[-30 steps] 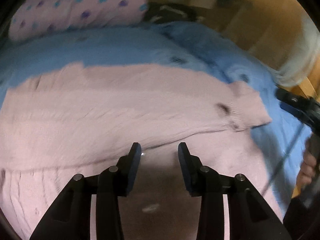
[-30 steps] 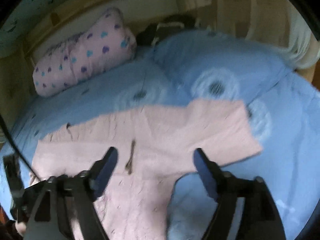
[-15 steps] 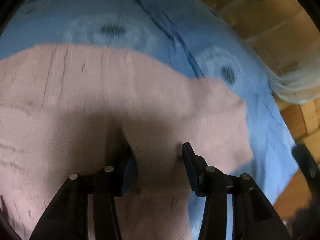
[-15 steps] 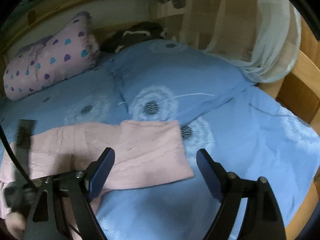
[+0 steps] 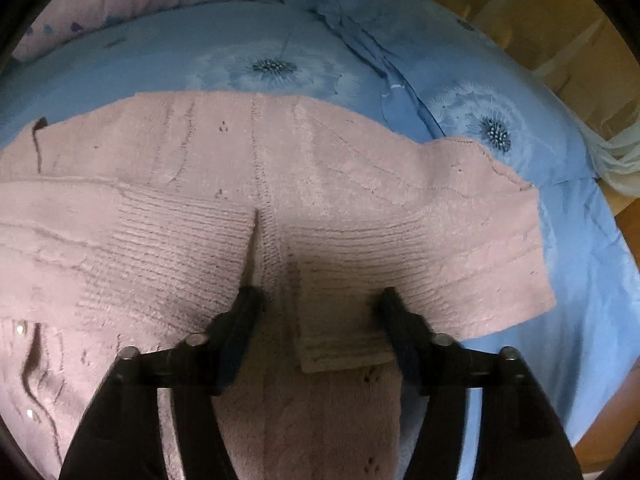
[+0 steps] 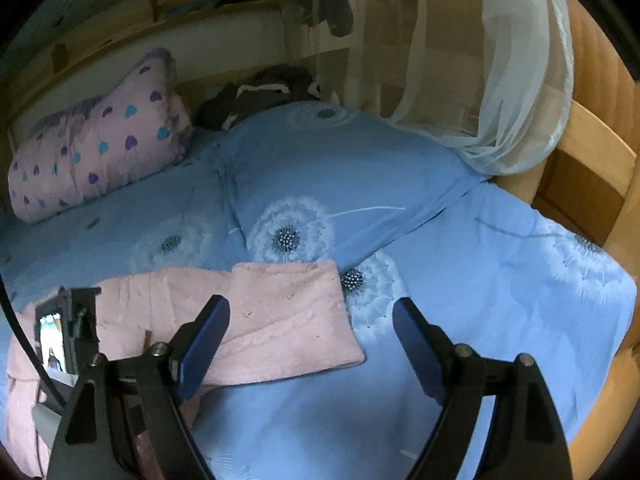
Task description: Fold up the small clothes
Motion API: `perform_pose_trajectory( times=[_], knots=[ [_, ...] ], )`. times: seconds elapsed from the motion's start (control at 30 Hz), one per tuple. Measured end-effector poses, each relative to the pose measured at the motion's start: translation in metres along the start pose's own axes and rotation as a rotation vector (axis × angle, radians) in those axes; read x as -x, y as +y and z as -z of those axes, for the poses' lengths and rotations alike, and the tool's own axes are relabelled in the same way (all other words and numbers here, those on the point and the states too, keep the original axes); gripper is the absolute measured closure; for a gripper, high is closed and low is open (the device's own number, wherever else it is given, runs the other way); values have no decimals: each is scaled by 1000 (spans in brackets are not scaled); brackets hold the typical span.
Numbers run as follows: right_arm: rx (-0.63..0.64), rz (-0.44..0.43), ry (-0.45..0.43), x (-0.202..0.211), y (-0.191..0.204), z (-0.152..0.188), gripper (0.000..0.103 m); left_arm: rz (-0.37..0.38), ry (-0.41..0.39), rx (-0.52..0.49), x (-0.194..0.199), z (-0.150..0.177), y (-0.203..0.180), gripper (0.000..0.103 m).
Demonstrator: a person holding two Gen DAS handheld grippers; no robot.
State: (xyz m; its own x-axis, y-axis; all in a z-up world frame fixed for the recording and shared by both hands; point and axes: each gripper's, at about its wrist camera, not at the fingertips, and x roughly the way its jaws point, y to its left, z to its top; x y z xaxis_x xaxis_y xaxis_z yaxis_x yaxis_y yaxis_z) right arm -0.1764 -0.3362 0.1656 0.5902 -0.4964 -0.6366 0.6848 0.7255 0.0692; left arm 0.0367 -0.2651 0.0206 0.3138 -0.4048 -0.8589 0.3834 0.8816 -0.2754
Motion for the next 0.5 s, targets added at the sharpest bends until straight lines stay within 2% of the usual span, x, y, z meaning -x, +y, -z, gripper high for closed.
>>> perform_pose_trajectory(
  times=[0.07,0.13,0.23,0.33,0.5],
  knots=[
    [-14,-10,-7,3,-4,-1,16,76,26,48,-5,-10,6,103],
    [-29,-19,-12,6,-9,-2,16,86,37,55,-9,-18,-1,103],
    [-54,-17,-12,6,-18,-2,16,81,4,-13,4,-26,-9,103],
    [-95,-11,-8,6,-27,-2,16,121,-37,-48,28,-38,-10,103],
    [-121,-36,15,1,-23,-3,16,129,-141,-68,76,-62,13,103]
  ],
)
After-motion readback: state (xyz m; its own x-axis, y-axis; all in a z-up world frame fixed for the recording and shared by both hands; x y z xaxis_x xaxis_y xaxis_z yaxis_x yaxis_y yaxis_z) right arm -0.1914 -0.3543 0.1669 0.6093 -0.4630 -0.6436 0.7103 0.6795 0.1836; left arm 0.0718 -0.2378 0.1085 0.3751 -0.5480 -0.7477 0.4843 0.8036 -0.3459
